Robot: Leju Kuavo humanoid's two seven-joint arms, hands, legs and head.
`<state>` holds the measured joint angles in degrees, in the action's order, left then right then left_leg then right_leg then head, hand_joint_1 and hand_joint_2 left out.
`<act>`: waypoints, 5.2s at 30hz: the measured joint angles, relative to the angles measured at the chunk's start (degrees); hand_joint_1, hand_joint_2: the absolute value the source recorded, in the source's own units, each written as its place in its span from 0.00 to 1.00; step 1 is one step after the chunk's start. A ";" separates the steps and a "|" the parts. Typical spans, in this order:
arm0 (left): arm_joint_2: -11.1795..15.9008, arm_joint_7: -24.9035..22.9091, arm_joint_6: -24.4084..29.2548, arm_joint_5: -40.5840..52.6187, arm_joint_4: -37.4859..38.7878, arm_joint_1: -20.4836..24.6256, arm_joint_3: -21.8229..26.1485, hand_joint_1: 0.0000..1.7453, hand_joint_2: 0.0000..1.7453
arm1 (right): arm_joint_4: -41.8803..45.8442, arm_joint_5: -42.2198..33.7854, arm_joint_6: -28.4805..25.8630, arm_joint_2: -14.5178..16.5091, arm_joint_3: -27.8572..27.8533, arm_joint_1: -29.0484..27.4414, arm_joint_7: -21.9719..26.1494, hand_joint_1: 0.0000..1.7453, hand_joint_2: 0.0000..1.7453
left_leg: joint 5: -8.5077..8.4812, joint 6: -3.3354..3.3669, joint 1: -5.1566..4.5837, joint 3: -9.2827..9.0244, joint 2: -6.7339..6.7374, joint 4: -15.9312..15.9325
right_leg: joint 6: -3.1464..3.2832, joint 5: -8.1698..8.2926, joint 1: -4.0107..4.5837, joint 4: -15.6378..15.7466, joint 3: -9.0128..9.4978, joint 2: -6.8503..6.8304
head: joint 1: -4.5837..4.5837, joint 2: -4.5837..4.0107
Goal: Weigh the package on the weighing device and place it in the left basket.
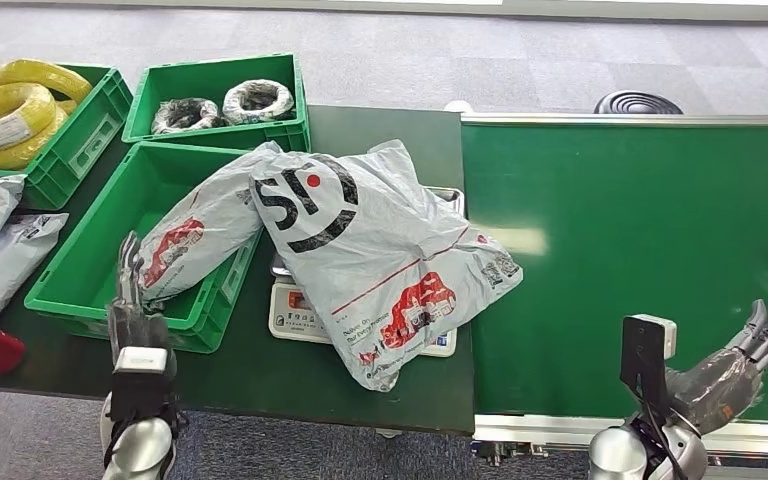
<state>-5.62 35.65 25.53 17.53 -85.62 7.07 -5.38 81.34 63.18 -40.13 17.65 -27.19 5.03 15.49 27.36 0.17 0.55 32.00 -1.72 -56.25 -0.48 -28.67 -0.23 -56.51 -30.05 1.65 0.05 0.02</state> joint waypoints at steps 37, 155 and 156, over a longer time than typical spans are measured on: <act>-13.46 -16.74 -6.35 39.71 54.35 32.64 -35.30 0.00 0.50 | 0.22 1.29 1.02 -2.28 14.27 1.73 -10.18 0.00 1.00 | -0.02 0.04 -0.13 0.11 0.07 -0.01 | -0.06 0.09 -0.10 -0.02 -0.19 0.05 | -0.03 0.00; -0.09 3.50 11.21 -14.14 56.16 36.02 25.37 0.00 0.00 | -3.05 -4.12 0.13 -1.96 18.18 2.56 -6.82 0.00 1.00 | -0.09 -0.04 -0.19 -0.81 0.01 0.07 | 0.00 0.03 -0.18 -0.28 0.63 -0.01 | 0.02 0.00; -0.30 3.84 11.60 -13.75 55.67 35.62 25.04 0.00 0.00 | -3.05 -4.07 0.13 -2.02 18.38 2.55 -6.99 0.00 1.00 | -0.09 -0.04 -0.19 -0.84 0.00 0.07 | 0.01 0.03 -0.18 -0.28 0.67 -0.01 | 0.02 0.00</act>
<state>-5.92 39.49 37.13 3.78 -29.95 42.68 19.66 78.29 59.11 -40.00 15.63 -8.81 7.58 8.50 27.27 0.13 0.36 31.16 -1.73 -56.17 -0.47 -28.65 -0.41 -56.79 -29.38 1.64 0.08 0.02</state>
